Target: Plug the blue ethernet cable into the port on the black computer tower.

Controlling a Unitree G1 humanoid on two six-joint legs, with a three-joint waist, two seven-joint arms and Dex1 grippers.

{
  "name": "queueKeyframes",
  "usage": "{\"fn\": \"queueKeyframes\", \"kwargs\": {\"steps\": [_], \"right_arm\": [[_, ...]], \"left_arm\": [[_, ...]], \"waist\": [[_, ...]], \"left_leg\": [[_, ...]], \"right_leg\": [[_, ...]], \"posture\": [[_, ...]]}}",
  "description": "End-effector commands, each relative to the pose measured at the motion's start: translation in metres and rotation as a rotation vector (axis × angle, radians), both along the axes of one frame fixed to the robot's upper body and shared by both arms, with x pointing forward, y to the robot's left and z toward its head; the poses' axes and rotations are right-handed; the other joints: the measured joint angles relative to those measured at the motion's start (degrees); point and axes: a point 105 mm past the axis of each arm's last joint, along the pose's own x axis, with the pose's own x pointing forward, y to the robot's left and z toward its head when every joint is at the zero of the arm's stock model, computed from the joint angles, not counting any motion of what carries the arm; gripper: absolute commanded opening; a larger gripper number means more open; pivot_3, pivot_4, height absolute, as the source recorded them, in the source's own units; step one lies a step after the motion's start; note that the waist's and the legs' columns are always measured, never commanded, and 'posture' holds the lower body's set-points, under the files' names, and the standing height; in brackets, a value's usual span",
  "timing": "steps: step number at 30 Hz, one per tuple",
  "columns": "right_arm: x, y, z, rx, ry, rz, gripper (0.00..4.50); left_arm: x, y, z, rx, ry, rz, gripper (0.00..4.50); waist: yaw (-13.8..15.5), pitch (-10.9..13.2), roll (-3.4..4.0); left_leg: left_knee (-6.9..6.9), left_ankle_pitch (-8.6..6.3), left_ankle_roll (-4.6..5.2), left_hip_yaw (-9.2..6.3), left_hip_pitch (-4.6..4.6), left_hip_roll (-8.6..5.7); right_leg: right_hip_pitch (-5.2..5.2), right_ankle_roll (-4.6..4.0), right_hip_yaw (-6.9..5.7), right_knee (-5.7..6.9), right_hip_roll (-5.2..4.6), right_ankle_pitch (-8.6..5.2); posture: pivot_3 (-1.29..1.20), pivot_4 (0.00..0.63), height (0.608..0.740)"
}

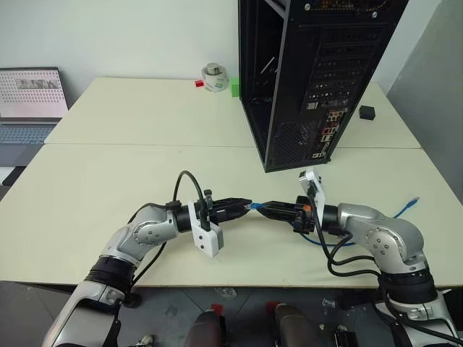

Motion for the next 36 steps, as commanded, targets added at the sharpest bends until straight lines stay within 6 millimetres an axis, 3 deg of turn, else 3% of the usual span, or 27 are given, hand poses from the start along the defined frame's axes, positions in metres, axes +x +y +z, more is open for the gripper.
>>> {"fn": "queueKeyframes", "kwargs": {"steps": [1,6,11,22,27,36], "right_arm": [[-0.002,0.003,0.018,0.047,-0.049,0.028,0.01],[-0.001,0.000,0.019,0.042,-0.051,0.024,0.00],[0.011,-0.015,0.028,0.029,-0.129,-0.085,0.00],[0.066,-0.096,0.062,-0.165,-0.535,-0.747,0.00],[0.075,-0.107,0.070,-0.250,-0.670,-0.925,0.00],[0.085,-0.106,0.072,-0.256,-0.700,-1.051,0.00]], "left_arm": [[-0.004,-0.005,0.003,-0.028,0.020,-0.029,1.32],[0.001,-0.003,0.003,-0.059,0.103,0.006,2.29],[0.016,0.001,0.000,-0.201,0.413,0.136,3.23],[0.030,-0.026,0.037,-0.476,0.781,0.186,3.25],[0.032,-0.048,0.047,-0.472,0.859,0.187,3.25],[0.042,-0.071,0.067,-0.570,0.877,0.232,3.25]], "waist": [[0.00,0.00,0.00],[-0.02,0.00,0.00],[-0.09,-0.01,0.01],[-0.05,-0.01,0.01],[-0.04,-0.01,0.01],[-0.07,-0.01,0.01]], "left_leg": [[0.00,0.00,0.00,0.00,0.00,0.00],[0.00,0.00,0.00,0.00,0.00,0.00],[0.00,0.00,0.00,-0.01,-0.01,0.00],[0.03,0.00,0.00,-0.05,-0.07,-0.02],[0.02,0.01,-0.01,0.01,-0.09,-0.04],[0.01,0.01,-0.02,0.07,-0.07,-0.03]], "right_leg": [[0.00,0.00,0.01,0.00,0.00,0.00],[0.00,0.00,0.00,0.00,0.00,0.00],[0.00,0.00,0.00,0.01,0.00,0.00],[-0.04,0.01,0.00,0.01,0.01,-0.01],[-0.07,0.01,0.05,0.02,0.04,-0.01],[-0.10,0.00,0.15,0.03,0.07,0.00]], "posture": [[0.00,0.150,0.740],[0.00,0.150,0.740],[0.00,0.150,0.740],[0.00,0.150,0.740],[0.00,0.150,0.740],[0.00,0.150,0.740]]}}
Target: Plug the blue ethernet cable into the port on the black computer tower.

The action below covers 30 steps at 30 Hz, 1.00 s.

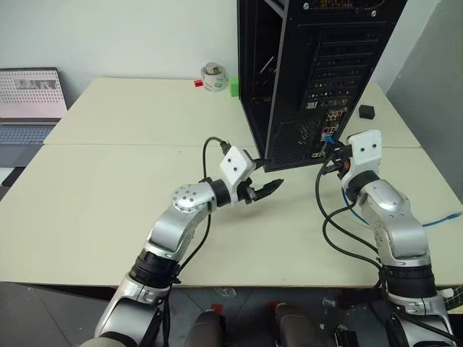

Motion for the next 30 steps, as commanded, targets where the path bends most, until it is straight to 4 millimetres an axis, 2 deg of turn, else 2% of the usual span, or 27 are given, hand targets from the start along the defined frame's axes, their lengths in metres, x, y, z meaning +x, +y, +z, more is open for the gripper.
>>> {"fn": "queueKeyframes", "kwargs": {"steps": [1,12,30], "right_arm": [[0.003,-0.002,0.021,0.005,-0.093,-0.047,0.00],[0.013,-0.009,0.015,0.070,-0.068,-0.102,0.00],[0.020,-0.008,0.012,0.150,-0.043,-0.108,0.00]], "left_arm": [[0.000,-0.007,0.024,-0.043,-0.066,0.034,3.25],[-0.004,-0.017,0.027,-0.039,-0.117,0.060,3.25],[-0.002,-0.008,0.027,-0.016,-0.126,0.075,3.25]], "waist": [[0.03,0.00,0.00],[0.06,0.00,0.00],[0.02,0.00,0.00]], "left_leg": [[0.00,0.00,0.00,-0.01,0.00,0.00],[-0.01,0.00,0.00,0.03,-0.01,0.00],[-0.01,0.00,0.00,0.04,0.00,0.00]], "right_leg": [[0.00,0.00,0.00,0.00,0.00,0.00],[-0.01,-0.01,0.04,0.00,-0.02,0.00],[-0.02,0.00,0.04,0.00,-0.01,0.00]], "posture": [[0.00,0.150,0.740],[0.00,0.150,0.740],[0.00,0.150,0.740]]}}
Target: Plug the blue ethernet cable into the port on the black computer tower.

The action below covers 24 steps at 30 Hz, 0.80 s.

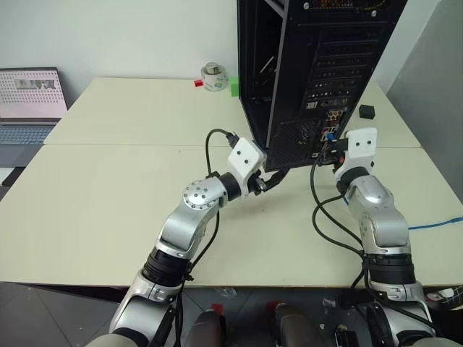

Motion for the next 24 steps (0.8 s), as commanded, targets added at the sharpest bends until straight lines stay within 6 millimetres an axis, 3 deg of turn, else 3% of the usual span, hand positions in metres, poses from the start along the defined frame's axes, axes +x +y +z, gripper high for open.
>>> {"fn": "queueKeyframes", "kwargs": {"steps": [1,24], "right_arm": [[-0.0002,-0.0033,0.0191,0.029,-0.066,-0.012,0.00],[0.0020,0.0011,0.0164,0.038,-0.043,0.009,0.00]], "left_arm": [[-0.0060,-0.0002,0.0148,-0.014,-0.062,-0.009,3.25],[-0.0070,0.0017,0.0096,0.000,-0.054,-0.004,3.25]], "waist": [[0.01,0.00,0.00],[0.00,0.00,0.00]], "left_leg": [[0.00,0.00,0.00,0.00,0.00,0.00],[-0.01,0.00,0.00,0.00,-0.01,0.00]], "right_leg": [[0.00,0.00,0.00,0.00,0.00,0.00],[-0.01,0.00,0.00,0.00,0.00,0.00]], "posture": [[0.00,0.150,0.740],[0.00,0.150,0.740]]}}
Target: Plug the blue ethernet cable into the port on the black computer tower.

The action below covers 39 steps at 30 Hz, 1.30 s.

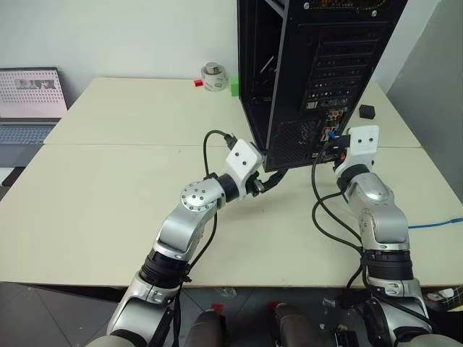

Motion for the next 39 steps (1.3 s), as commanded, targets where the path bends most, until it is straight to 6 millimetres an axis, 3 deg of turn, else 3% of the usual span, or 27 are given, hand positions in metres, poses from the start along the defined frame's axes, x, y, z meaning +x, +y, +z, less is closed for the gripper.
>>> {"fn": "queueKeyframes", "kwargs": {"steps": [1,16,39], "right_arm": [[-0.001,0.003,0.016,0.007,-0.055,0.008,0.00],[0.003,0.001,0.018,0.054,-0.054,-0.016,0.00],[0.014,0.015,0.023,0.178,-0.059,-0.013,0.00]], "left_arm": [[-0.006,-0.002,0.012,-0.011,-0.054,-0.014,3.25],[-0.006,-0.001,0.011,-0.008,-0.054,-0.014,3.25],[-0.006,-0.001,0.011,-0.012,-0.050,-0.011,3.25]], "waist": [[0.00,0.00,0.00],[-0.02,0.00,0.00],[-1.01,0.00,0.00]], "left_leg": [[0.00,0.00,0.00,0.00,0.00,0.00],[-0.01,0.00,0.00,0.00,0.00,0.00],[-0.01,0.00,0.00,0.05,0.04,0.03]], "right_leg": [[0.00,0.00,0.00,0.00,0.00,0.00],[-0.01,0.00,0.00,0.00,0.00,0.00],[-0.02,0.00,0.09,0.03,0.03,0.00]], "posture": [[0.00,0.150,0.740],[0.00,0.150,0.740],[0.00,0.150,0.740]]}}
